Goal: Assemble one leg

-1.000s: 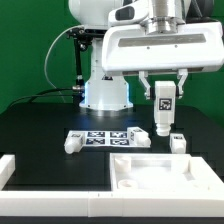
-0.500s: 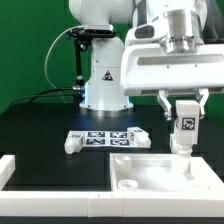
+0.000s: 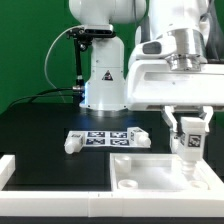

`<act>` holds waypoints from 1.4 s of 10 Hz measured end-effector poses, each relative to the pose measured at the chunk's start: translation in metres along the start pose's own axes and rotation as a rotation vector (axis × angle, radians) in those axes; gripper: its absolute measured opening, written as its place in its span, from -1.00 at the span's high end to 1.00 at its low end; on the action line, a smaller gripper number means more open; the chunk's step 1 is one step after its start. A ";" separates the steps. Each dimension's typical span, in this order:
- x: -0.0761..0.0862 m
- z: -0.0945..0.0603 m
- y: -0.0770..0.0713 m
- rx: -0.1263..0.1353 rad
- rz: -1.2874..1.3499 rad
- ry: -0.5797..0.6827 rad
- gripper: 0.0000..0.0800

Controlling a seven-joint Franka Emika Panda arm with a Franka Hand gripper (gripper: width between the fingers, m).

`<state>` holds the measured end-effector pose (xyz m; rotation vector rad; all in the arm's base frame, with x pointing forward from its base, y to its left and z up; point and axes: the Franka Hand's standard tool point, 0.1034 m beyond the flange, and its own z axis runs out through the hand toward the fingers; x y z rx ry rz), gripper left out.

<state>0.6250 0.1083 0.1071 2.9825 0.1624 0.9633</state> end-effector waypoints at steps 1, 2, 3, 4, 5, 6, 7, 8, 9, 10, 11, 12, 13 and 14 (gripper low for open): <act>-0.001 0.000 0.000 0.000 -0.009 0.000 0.29; -0.001 0.000 0.001 -0.002 -0.008 -0.001 0.29; -0.001 0.000 0.001 -0.001 -0.008 -0.001 0.29; -0.002 0.001 0.001 -0.001 -0.009 -0.002 0.29; -0.006 0.006 -0.001 -0.001 -0.012 -0.005 0.29; -0.007 0.010 -0.006 0.004 -0.016 -0.018 0.29; -0.008 0.011 -0.011 0.009 -0.015 -0.035 0.29; -0.008 0.011 -0.010 0.009 -0.014 -0.043 0.29; -0.011 0.012 -0.011 0.010 -0.014 -0.051 0.29; -0.011 0.013 -0.011 0.009 -0.015 -0.051 0.29; -0.011 0.014 -0.011 0.008 -0.016 -0.043 0.29; -0.013 0.015 -0.010 0.006 -0.017 -0.044 0.29; -0.016 0.018 -0.009 0.005 -0.018 -0.050 0.29; -0.020 0.021 -0.007 0.002 -0.017 -0.055 0.29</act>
Offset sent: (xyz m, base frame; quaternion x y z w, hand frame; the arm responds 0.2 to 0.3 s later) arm 0.0000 0.0000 0.0000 0.0000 0.0000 0.0000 1.0000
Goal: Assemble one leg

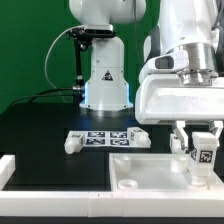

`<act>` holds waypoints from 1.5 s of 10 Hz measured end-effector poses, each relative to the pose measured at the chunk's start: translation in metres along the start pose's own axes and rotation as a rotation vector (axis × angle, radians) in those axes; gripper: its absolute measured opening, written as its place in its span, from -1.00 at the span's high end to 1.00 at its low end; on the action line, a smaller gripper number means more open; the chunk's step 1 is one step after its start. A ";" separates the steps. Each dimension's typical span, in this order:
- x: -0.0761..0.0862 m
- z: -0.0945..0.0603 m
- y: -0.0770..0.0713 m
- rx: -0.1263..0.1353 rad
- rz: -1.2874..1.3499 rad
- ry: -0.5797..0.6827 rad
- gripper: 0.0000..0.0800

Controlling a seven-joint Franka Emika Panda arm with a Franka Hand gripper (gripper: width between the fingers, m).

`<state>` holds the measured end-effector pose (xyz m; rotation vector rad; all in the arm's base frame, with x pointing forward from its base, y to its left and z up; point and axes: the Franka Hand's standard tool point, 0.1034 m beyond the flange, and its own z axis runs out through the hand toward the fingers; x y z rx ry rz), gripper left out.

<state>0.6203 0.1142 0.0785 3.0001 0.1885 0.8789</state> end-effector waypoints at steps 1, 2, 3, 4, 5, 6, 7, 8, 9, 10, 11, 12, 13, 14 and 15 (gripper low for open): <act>-0.005 0.004 0.001 -0.003 -0.001 -0.006 0.29; -0.004 0.004 0.001 -0.004 -0.002 0.008 0.29; -0.003 0.005 0.002 -0.006 -0.002 0.020 0.29; -0.003 0.005 0.001 -0.008 0.003 0.026 0.29; -0.003 0.004 -0.002 -0.011 0.009 0.028 0.29; -0.003 0.004 -0.001 -0.012 0.004 0.028 0.29; -0.003 0.004 -0.001 -0.012 0.004 0.028 0.29; -0.005 0.005 -0.002 -0.010 0.004 0.012 0.02; -0.003 0.004 0.000 -0.005 0.009 -0.025 -0.35; 0.010 -0.004 0.007 -0.001 0.028 -0.044 -0.54; 0.013 -0.006 0.009 0.010 0.058 -0.113 -0.54; 0.017 -0.005 0.007 0.024 0.087 -0.229 -0.61; 0.024 -0.001 0.013 0.027 0.105 -0.298 -0.62; 0.026 0.003 0.017 0.027 0.138 -0.358 -0.62; 0.024 0.004 0.013 0.030 0.176 -0.455 -0.62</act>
Offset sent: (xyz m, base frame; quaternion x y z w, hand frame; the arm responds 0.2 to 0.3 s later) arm -0.0031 0.0039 -0.0158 0.0178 -0.0039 0.0181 0.9997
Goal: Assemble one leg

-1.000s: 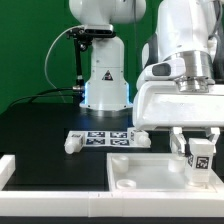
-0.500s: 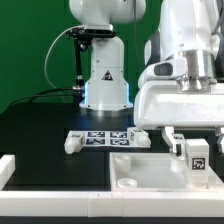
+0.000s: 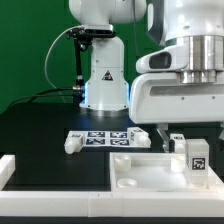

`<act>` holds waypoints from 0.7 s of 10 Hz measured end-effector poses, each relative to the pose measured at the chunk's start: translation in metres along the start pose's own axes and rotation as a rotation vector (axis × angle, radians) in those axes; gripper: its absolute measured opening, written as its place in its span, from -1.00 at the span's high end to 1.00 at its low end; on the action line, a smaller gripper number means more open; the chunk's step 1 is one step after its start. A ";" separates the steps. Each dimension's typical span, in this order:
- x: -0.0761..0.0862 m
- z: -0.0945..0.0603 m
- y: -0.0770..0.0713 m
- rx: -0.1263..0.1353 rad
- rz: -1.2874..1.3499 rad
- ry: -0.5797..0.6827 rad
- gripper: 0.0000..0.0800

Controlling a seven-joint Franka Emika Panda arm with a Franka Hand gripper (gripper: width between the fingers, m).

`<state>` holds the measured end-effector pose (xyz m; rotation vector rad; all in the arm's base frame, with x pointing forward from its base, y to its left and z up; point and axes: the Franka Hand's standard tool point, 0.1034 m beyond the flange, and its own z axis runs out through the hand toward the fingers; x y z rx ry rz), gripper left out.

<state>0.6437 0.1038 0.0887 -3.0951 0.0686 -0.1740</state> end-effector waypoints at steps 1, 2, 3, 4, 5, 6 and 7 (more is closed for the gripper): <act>0.004 0.004 -0.003 -0.004 -0.003 -0.015 -0.62; -0.003 0.009 0.000 -0.007 0.002 -0.091 -0.62; 0.001 0.008 0.000 -0.007 0.012 -0.073 -0.62; 0.001 0.009 0.000 -0.008 0.028 -0.075 -0.56; 0.001 0.009 0.000 -0.008 0.028 -0.076 -0.56; 0.000 0.009 0.000 -0.008 0.053 -0.076 -0.13; 0.000 0.010 0.000 -0.011 0.134 -0.076 -0.13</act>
Offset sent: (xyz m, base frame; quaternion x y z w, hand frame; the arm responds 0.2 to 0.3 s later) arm 0.0000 0.0000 0.0000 0.0000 0.0000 0.0650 0.9979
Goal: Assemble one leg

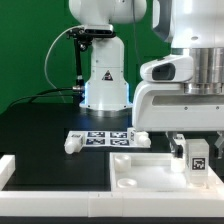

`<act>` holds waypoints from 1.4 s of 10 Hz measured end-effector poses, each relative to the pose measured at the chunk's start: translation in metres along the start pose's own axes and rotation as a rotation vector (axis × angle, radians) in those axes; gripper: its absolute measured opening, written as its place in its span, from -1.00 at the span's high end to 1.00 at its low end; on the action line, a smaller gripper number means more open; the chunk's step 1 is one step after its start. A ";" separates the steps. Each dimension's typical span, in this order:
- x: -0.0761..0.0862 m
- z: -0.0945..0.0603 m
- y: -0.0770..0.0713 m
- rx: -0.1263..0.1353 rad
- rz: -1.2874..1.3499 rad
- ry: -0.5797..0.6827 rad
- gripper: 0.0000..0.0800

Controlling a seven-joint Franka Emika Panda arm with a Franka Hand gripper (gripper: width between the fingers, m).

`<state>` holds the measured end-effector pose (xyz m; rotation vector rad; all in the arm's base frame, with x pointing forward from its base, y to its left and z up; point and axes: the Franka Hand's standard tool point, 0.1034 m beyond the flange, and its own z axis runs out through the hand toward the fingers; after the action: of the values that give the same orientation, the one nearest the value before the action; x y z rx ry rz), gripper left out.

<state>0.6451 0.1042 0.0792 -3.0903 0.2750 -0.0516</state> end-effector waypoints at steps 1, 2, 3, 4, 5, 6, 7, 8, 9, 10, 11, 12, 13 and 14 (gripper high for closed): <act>0.000 0.000 0.000 0.000 0.082 0.000 0.29; 0.000 0.000 0.000 0.000 0.139 0.000 0.29; 0.000 0.000 0.000 0.000 0.204 -0.001 0.29; -0.001 0.001 -0.002 -0.001 0.353 0.000 0.29; -0.003 0.001 -0.004 -0.011 0.512 0.006 0.29; -0.004 0.001 -0.005 -0.015 0.683 0.010 0.29; -0.004 0.001 -0.005 -0.016 0.860 0.021 0.29; -0.003 0.002 -0.002 0.017 0.970 0.036 0.29; -0.005 0.002 0.000 0.054 1.131 0.036 0.29; -0.006 0.002 0.001 0.071 1.221 0.030 0.29; -0.006 0.002 0.001 0.070 1.228 0.030 0.29; -0.006 0.003 0.001 0.069 1.213 0.030 -0.05; -0.006 0.003 0.001 0.068 1.168 0.032 -0.41; -0.005 0.000 -0.002 0.055 0.977 0.032 -0.41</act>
Offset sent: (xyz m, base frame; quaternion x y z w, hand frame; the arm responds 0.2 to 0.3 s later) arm 0.0000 0.0000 0.0000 0.0000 0.0000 0.1938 0.9810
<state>0.6404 0.1068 0.0789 -2.5479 1.6601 -0.0714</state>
